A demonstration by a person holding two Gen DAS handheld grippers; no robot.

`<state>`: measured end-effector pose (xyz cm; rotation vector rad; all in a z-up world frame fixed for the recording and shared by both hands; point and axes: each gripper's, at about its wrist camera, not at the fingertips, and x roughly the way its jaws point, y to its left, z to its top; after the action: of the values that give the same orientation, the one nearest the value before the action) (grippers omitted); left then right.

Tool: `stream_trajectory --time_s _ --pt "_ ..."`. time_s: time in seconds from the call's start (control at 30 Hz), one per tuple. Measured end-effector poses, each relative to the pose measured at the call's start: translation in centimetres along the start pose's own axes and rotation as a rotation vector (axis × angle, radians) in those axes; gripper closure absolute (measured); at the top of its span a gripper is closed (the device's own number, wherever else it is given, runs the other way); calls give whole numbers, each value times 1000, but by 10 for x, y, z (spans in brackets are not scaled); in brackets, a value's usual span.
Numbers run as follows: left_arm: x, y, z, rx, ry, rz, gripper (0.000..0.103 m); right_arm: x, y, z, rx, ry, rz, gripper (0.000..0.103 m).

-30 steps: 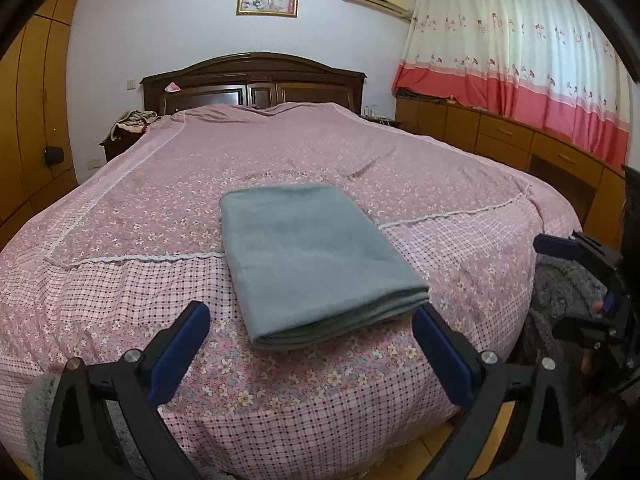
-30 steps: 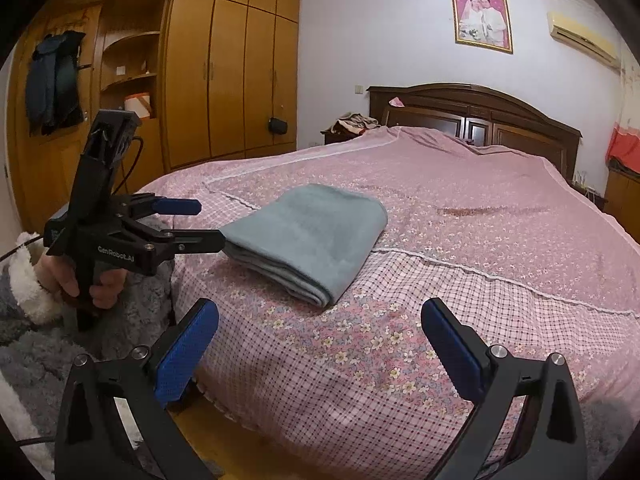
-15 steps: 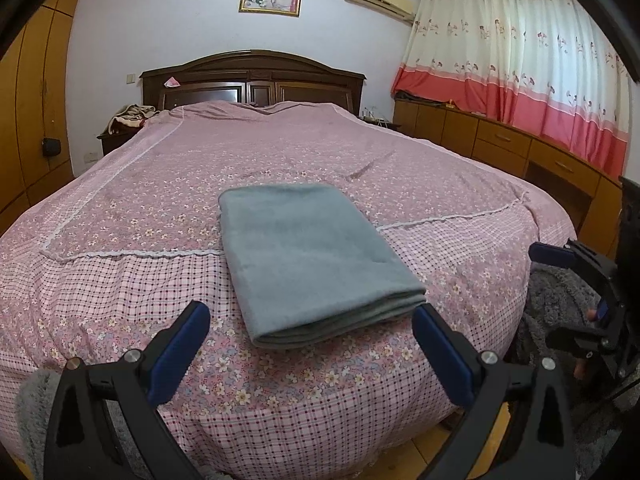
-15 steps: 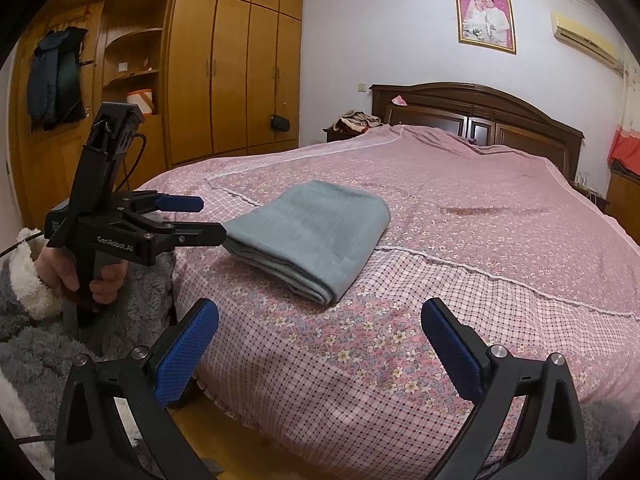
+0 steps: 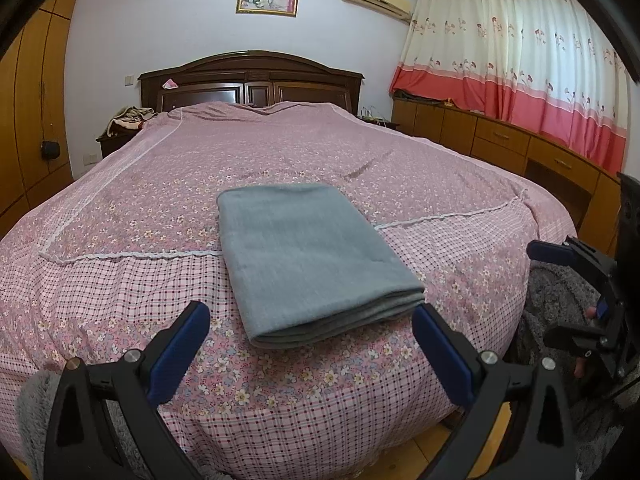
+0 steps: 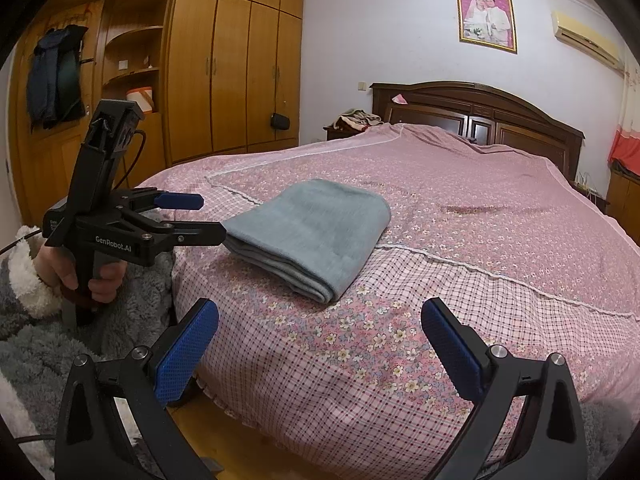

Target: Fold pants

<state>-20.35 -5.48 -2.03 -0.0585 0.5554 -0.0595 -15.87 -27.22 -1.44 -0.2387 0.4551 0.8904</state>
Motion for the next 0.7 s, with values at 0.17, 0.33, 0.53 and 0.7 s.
stream_trajectory --time_s 0.17,0.33,0.53,0.7 --pt "0 0 0 -1 1 -3 0 0 0 0 -1 1 0 0" --pt "1 -2 -1 7 5 -2 0 2 1 -1 -7 5 1 0" --pt "2 0 0 1 8 -5 0 5 3 -2 -12 17 -2 0" --pt "1 1 0 -1 5 -6 0 6 4 -2 -18 22 -1 0"
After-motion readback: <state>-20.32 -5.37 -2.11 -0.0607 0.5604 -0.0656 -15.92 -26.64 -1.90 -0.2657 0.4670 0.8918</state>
